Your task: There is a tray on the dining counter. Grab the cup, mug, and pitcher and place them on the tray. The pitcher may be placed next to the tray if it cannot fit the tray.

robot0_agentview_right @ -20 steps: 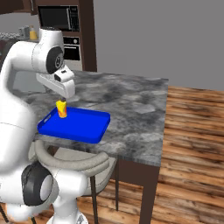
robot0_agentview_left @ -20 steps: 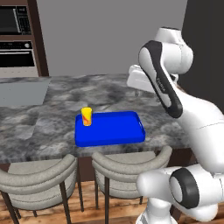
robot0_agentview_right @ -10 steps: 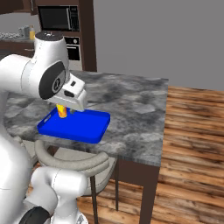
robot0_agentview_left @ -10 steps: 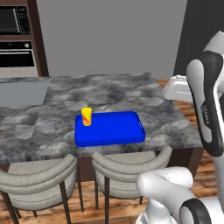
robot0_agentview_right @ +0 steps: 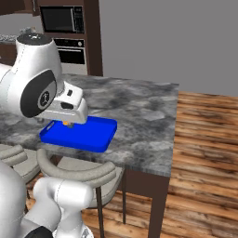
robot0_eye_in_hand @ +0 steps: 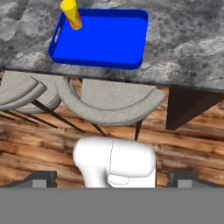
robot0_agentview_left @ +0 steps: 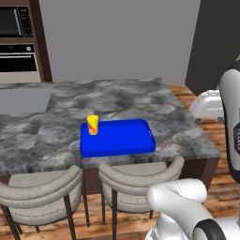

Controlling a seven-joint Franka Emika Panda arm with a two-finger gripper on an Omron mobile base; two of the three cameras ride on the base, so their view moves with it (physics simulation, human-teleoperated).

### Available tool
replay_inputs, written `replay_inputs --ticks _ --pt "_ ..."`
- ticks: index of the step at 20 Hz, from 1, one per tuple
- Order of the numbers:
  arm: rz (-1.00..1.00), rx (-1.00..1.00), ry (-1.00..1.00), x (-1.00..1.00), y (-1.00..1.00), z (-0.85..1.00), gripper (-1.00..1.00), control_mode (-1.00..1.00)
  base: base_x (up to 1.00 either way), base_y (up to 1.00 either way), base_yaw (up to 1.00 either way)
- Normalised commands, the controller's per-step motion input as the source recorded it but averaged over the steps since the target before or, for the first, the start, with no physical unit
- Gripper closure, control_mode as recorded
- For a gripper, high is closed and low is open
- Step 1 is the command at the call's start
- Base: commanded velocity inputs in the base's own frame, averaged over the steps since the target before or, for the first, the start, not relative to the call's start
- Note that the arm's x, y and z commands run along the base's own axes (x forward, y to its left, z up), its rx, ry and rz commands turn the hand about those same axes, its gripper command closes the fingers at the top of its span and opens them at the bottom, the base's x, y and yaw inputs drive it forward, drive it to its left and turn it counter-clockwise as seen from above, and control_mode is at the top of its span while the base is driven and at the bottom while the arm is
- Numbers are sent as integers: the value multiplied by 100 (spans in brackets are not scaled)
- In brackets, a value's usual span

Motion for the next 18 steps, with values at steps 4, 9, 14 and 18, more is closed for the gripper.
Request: replay_inputs --ticks 4,9,14,18 --pt "7 -15 0 -26 10 -13 -100 -100 0 0 0" --pt "2 -3 0 -24 15 -10 -100 -100 0 0 0" --pt "-13 0 0 -13 3 -1 -100 -100 0 0 0" --pt "-16 0 0 0 16 -1 -100 -100 0 0 0"
